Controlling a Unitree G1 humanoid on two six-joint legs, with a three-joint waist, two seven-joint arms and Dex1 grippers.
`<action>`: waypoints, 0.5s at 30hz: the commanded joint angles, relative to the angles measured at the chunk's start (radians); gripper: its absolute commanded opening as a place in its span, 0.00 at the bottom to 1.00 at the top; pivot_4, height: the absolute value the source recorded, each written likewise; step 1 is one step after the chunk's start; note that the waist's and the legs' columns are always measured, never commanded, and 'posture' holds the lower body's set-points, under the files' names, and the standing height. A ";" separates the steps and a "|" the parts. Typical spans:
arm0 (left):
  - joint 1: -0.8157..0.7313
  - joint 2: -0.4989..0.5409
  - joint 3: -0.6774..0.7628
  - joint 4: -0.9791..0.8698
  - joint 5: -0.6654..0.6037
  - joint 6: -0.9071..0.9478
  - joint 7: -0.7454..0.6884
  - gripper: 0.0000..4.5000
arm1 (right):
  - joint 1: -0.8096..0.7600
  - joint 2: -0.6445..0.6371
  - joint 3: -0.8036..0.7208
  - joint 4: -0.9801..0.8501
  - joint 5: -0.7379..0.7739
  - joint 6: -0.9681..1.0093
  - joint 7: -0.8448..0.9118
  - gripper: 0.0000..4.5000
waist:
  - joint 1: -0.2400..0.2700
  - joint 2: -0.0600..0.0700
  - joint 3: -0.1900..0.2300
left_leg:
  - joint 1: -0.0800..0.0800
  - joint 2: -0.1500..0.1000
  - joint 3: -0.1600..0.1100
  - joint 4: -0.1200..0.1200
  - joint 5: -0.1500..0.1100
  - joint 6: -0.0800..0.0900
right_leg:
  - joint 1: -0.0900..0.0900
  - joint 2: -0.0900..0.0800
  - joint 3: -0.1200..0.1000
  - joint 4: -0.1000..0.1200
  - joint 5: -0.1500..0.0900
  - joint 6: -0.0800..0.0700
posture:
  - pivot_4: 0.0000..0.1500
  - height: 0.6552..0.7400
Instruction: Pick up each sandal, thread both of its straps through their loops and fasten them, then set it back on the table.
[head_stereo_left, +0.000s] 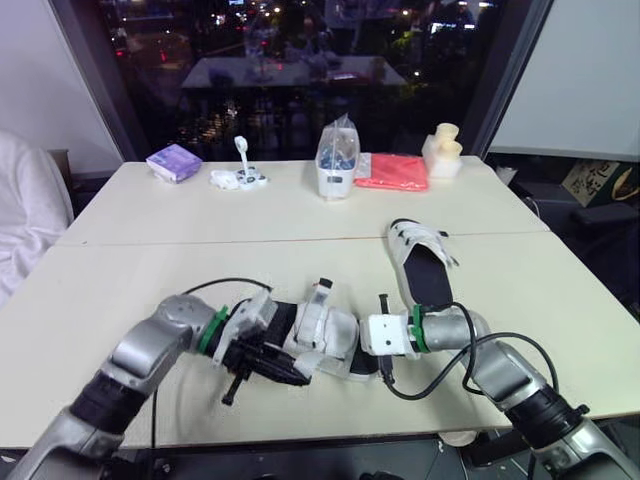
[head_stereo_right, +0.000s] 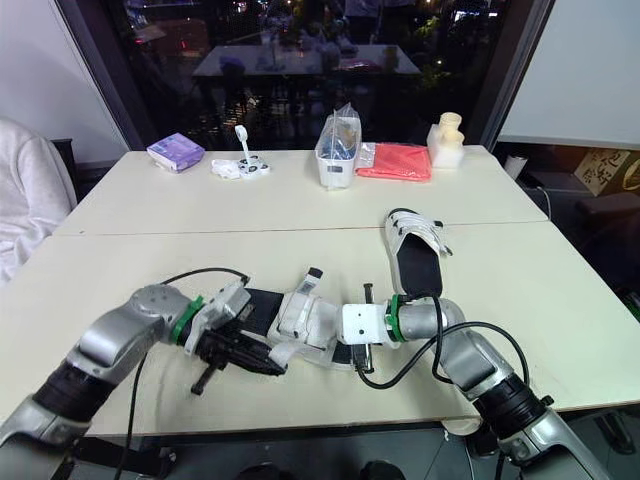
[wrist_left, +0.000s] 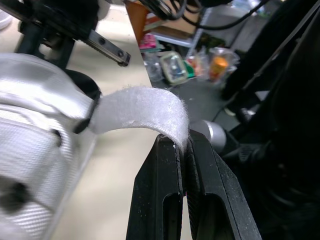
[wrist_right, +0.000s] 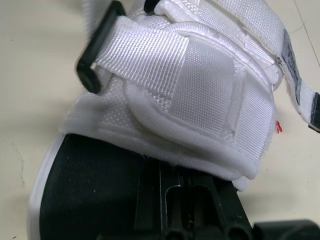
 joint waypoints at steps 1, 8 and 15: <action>-0.081 -0.032 0.005 0.070 -0.039 0.057 -0.062 0.01 | 0.007 -0.015 0.009 0.057 -0.041 0.020 0.003 0.00 | 0.000 0.000 0.000 | 0.000 0.000 0.000 0.000 0.000 0.000 | 0.000 0.000 0.000 0.000 0.000 0.000 | 1.00 1.00; -0.157 -0.158 0.004 0.201 -0.008 0.109 -0.017 0.01 | 0.011 -0.022 0.005 0.045 -0.040 0.025 0.001 0.00 | 0.002 -0.001 0.001 | 0.000 -0.001 0.000 0.002 0.000 0.000 | 0.001 0.000 0.000 0.000 0.000 0.000 | 1.00 1.00; -0.197 -0.228 0.016 0.292 0.022 0.111 0.036 0.01 | 0.011 -0.019 0.005 0.045 -0.039 0.028 -0.002 0.00 | 0.002 -0.001 0.001 | 0.000 -0.001 -0.001 0.002 0.000 0.000 | 0.002 0.000 0.000 0.001 0.000 0.000 | 1.00 1.00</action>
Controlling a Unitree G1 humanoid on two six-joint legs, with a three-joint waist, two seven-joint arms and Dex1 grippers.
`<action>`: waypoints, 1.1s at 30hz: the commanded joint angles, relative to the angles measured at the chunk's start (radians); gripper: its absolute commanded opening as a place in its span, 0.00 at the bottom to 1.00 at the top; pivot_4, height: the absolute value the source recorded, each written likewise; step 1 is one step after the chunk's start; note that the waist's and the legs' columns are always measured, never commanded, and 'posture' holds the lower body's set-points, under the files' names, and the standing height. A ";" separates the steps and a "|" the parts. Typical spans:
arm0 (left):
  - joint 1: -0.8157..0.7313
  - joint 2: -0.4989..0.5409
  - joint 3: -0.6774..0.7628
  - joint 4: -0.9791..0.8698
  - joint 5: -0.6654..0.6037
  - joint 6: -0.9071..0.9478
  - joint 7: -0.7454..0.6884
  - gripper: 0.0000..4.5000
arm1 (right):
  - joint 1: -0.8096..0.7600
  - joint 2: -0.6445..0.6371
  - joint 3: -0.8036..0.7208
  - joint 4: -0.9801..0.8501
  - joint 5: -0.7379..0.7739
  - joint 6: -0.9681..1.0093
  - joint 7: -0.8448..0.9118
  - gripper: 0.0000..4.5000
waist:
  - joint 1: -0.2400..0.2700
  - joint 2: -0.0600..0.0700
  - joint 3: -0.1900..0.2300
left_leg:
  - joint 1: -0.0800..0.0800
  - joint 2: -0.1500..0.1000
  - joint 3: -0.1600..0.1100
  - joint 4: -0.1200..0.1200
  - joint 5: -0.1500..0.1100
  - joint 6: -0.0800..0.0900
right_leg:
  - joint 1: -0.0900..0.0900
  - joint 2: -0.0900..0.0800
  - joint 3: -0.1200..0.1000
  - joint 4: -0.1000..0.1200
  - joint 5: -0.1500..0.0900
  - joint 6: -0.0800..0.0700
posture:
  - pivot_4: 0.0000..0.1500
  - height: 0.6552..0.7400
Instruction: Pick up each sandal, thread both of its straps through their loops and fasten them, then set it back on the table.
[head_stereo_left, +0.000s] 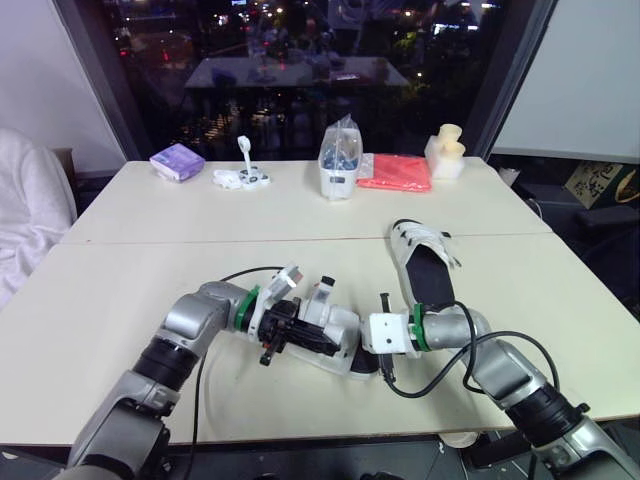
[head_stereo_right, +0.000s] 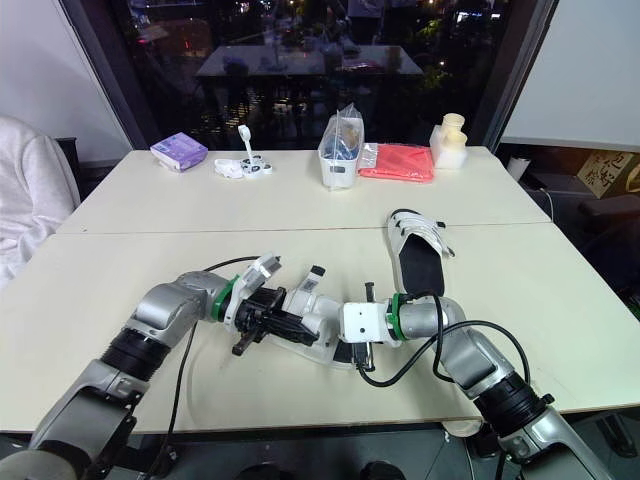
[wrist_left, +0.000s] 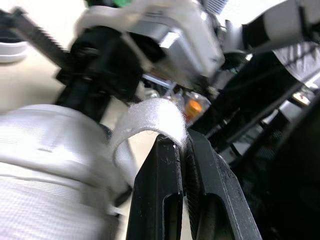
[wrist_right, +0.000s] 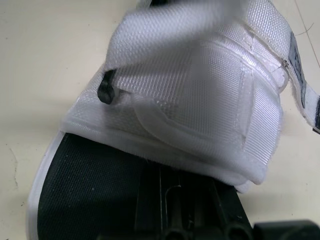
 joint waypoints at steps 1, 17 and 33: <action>-0.037 -0.023 0.035 0.018 0.005 0.001 0.032 0.01 | 0.013 -0.014 0.005 0.036 -0.038 0.031 0.000 0.00 | 0.000 0.000 0.000 | 0.000 0.000 0.000 0.000 0.000 0.000 | 0.000 0.000 0.000 0.000 0.000 0.000 | 1.00 1.00; -0.039 -0.087 0.055 0.030 0.023 0.124 0.202 0.34 | 0.005 -0.003 0.008 0.045 -0.047 0.028 -0.014 0.00 | 0.001 0.000 0.000 | 0.002 0.000 -0.001 0.001 0.000 0.000 | 0.003 0.000 0.000 0.000 0.000 0.000 | 1.00 1.00; -0.042 -0.177 0.095 0.065 0.068 0.085 0.369 1.00 | 0.004 0.004 0.011 0.054 -0.049 0.023 -0.024 0.00 | 0.003 -0.002 -0.002 | 0.013 0.000 -0.002 0.001 0.000 0.000 | 0.014 -0.002 0.000 0.000 0.000 0.000 | 1.00 1.00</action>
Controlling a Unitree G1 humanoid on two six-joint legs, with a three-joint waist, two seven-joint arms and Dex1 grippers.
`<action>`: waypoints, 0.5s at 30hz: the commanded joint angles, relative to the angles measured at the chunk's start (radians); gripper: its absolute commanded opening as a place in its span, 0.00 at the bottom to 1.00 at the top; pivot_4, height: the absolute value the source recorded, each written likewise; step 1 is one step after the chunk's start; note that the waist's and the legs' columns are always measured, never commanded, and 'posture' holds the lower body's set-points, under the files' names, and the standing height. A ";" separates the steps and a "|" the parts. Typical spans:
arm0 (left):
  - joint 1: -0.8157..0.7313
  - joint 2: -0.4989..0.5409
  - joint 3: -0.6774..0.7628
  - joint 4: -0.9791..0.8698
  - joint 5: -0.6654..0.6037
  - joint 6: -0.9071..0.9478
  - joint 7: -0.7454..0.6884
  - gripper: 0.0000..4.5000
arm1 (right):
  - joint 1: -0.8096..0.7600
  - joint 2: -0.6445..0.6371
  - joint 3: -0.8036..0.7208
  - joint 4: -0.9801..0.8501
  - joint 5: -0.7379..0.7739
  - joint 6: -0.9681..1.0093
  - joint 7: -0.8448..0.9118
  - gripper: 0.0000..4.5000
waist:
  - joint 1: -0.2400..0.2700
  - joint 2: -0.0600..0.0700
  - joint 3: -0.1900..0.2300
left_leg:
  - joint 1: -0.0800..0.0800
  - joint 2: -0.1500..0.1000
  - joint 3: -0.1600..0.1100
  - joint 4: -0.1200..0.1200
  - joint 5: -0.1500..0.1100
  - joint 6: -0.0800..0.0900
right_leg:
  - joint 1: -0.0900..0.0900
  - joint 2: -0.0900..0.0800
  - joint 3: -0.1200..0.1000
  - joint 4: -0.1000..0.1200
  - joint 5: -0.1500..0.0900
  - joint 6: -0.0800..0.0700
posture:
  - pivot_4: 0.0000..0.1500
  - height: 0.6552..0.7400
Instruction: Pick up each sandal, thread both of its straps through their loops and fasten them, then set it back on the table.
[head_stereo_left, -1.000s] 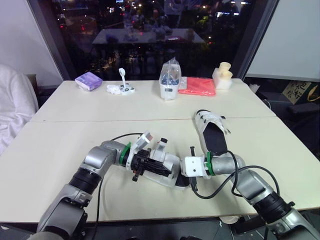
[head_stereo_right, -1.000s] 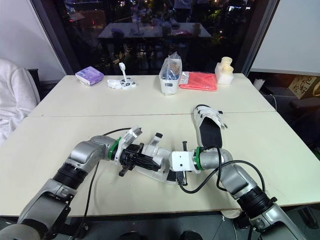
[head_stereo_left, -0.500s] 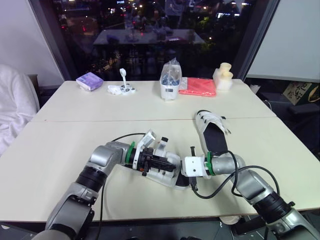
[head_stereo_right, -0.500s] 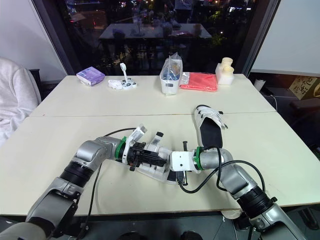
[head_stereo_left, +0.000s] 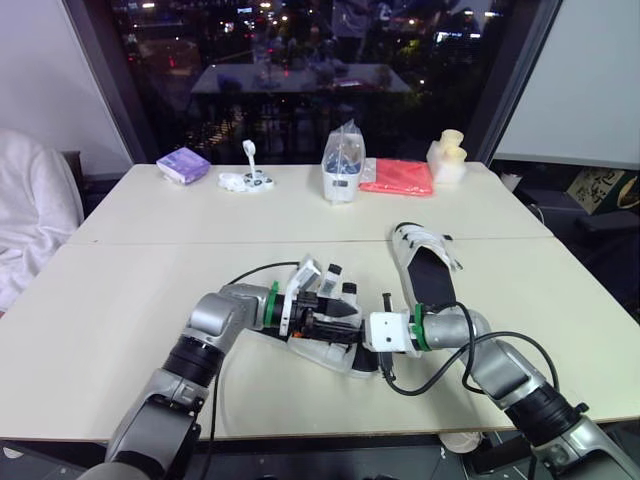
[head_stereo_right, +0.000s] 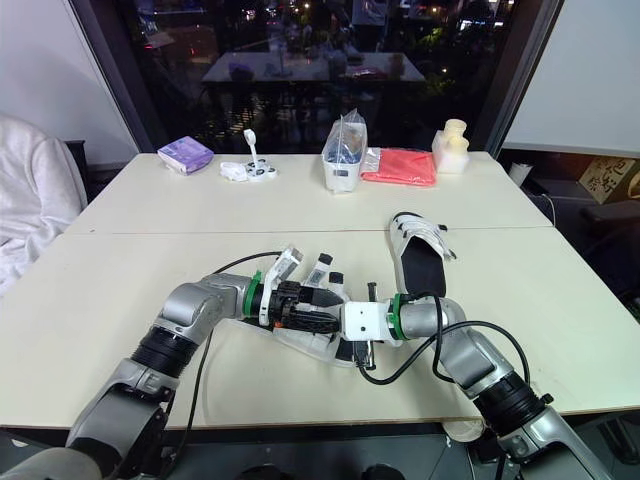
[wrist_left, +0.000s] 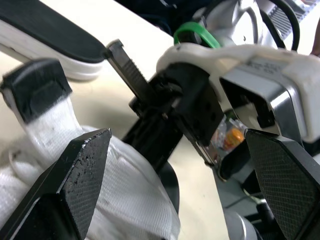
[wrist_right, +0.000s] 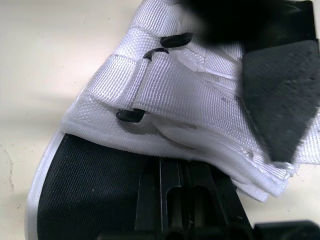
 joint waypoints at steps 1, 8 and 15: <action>-0.039 -0.028 0.033 0.048 0.017 0.008 0.071 1.00 | 0.005 0.001 0.011 0.032 -0.037 0.020 -0.002 0.00 | -0.001 0.000 0.000 | 0.001 0.000 0.000 0.000 0.000 0.000 | 0.001 0.000 0.000 0.000 -0.002 0.003 | 1.00 1.00; -0.108 -0.051 0.072 0.092 0.005 0.043 0.113 1.00 | -0.001 0.011 0.014 0.038 -0.042 0.022 -0.007 0.00 | -0.003 0.000 0.000 | 0.001 0.000 0.000 -0.001 0.000 0.000 | 0.000 0.000 0.000 0.000 -0.002 0.003 | 1.00 1.00; -0.195 -0.053 0.096 0.154 0.018 0.028 0.137 1.00 | -0.004 0.014 0.015 0.043 -0.043 0.021 -0.009 0.00 | -0.004 -0.001 0.001 | 0.001 0.000 0.001 -0.001 0.000 0.000 | 0.000 0.000 0.000 0.000 -0.002 0.003 | 1.00 1.00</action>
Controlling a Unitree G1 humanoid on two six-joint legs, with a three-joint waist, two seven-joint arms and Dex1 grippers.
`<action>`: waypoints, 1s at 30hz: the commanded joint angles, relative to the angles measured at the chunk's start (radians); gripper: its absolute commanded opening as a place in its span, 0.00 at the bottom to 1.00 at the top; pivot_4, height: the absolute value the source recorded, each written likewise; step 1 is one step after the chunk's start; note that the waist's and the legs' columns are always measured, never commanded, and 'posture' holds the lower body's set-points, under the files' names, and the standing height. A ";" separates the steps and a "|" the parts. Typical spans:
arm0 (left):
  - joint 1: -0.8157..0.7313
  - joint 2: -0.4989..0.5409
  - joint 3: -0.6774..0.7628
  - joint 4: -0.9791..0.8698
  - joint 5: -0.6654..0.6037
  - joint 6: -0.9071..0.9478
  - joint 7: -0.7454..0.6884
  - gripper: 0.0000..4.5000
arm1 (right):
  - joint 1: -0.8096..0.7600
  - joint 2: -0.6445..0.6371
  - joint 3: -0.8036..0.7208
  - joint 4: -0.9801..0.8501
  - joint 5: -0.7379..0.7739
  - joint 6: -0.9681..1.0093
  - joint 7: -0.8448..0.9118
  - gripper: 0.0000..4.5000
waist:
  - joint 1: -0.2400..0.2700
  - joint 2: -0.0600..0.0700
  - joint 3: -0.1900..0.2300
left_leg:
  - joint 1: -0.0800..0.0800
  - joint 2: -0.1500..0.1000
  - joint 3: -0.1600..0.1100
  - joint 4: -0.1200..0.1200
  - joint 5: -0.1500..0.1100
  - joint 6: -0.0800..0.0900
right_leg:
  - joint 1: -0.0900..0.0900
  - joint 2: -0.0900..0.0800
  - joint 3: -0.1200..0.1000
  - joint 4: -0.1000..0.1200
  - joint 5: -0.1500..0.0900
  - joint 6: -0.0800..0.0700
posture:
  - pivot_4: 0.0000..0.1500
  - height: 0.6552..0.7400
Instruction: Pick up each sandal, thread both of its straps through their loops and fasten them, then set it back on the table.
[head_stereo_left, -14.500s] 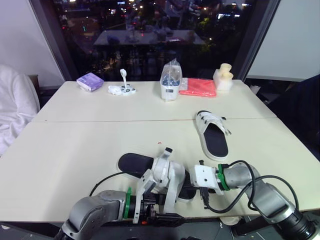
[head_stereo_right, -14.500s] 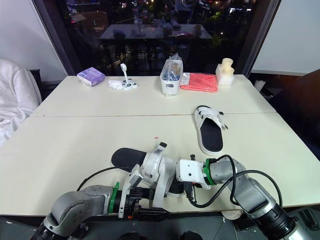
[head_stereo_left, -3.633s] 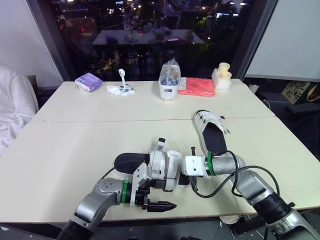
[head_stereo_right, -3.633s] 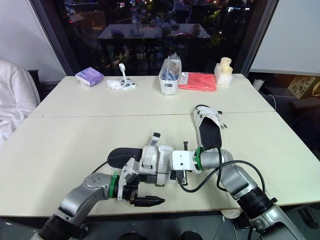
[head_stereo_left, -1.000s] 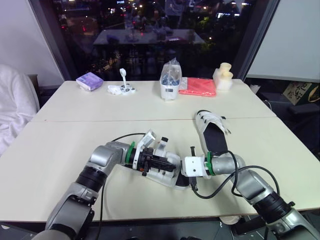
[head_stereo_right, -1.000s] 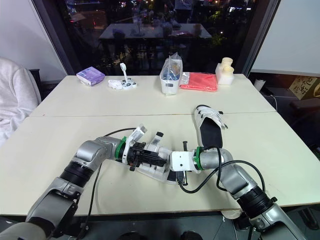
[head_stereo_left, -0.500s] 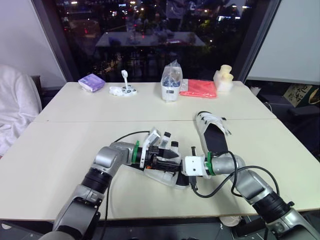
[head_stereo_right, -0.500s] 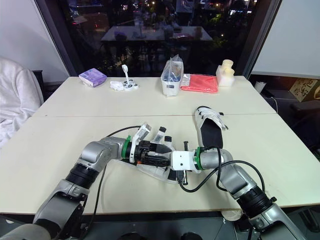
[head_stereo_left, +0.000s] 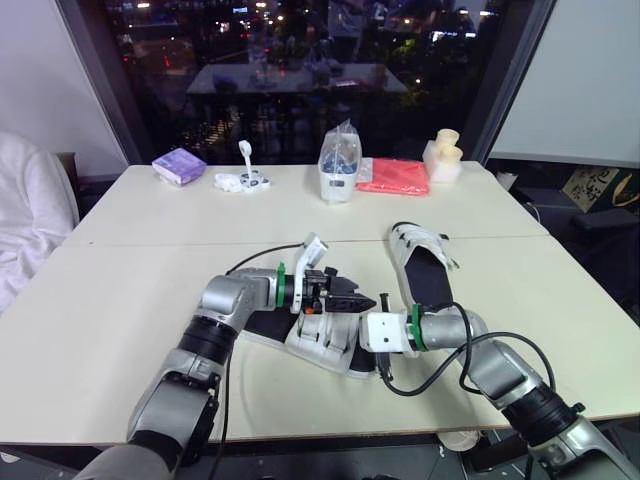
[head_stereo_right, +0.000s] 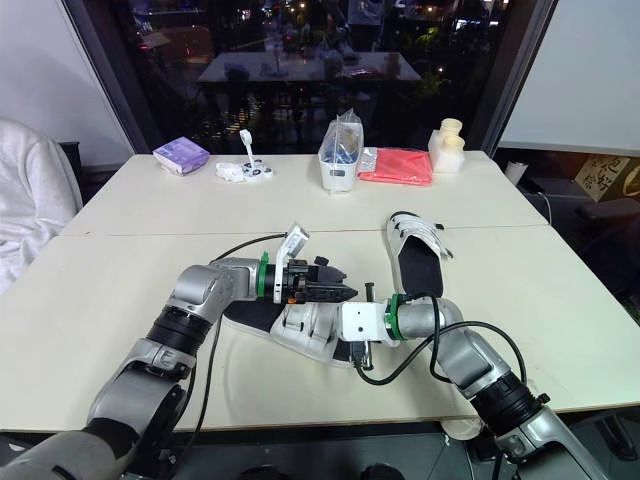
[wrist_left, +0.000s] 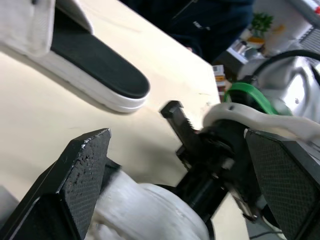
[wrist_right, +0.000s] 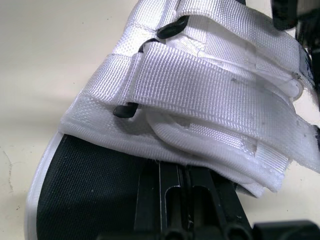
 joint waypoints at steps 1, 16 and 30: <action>-0.067 0.000 0.041 0.029 0.006 -0.020 0.012 1.00 | 0.000 0.001 0.010 0.038 -0.038 0.022 -0.004 0.00 | 0.000 0.000 0.000 | 0.000 0.000 0.000 0.000 0.000 0.000 | 0.000 0.000 0.000 0.000 0.000 0.000 | 1.00 1.00; -0.107 0.001 -0.086 0.206 0.271 -0.525 -0.082 1.00 | 0.008 0.003 0.011 0.030 -0.039 0.023 -0.008 0.00 | -0.004 -0.002 0.002 | -0.004 0.000 0.001 -0.001 0.000 0.000 | -0.005 0.000 0.000 0.000 0.002 -0.004 | 1.00 1.00; -0.111 -0.038 -0.138 0.404 0.505 -0.865 0.113 1.00 | 0.017 0.003 0.013 0.017 -0.040 0.029 -0.008 0.00 | -0.004 -0.002 0.002 | -0.006 0.001 0.002 -0.001 0.000 0.000 | -0.007 0.000 0.000 0.000 0.003 -0.004 | 1.00 1.00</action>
